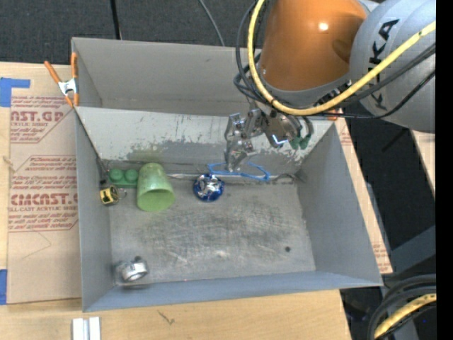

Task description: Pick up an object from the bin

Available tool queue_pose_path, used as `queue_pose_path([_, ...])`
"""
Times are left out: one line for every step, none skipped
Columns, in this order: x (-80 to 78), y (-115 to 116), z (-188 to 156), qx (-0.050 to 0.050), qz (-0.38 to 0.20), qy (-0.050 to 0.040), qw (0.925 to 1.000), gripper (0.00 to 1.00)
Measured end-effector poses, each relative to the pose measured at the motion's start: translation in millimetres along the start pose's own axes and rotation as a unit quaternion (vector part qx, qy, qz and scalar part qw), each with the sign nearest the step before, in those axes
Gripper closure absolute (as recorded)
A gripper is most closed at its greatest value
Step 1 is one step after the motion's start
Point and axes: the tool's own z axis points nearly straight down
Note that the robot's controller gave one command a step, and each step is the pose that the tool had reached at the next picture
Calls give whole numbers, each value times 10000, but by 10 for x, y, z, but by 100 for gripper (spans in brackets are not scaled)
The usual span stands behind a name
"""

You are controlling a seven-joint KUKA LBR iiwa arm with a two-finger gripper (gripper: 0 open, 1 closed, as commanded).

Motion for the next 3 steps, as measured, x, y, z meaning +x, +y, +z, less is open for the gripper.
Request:
queue_pose_path([13, 2, 42, -9, 6, 38, 10000, 0])
queue_pose_path([564, 473, 1205, -4, 1562, 86, 9877, 0])
queue_pose_path([201, -510, 1889, 19, 2264, 59, 9740, 0])
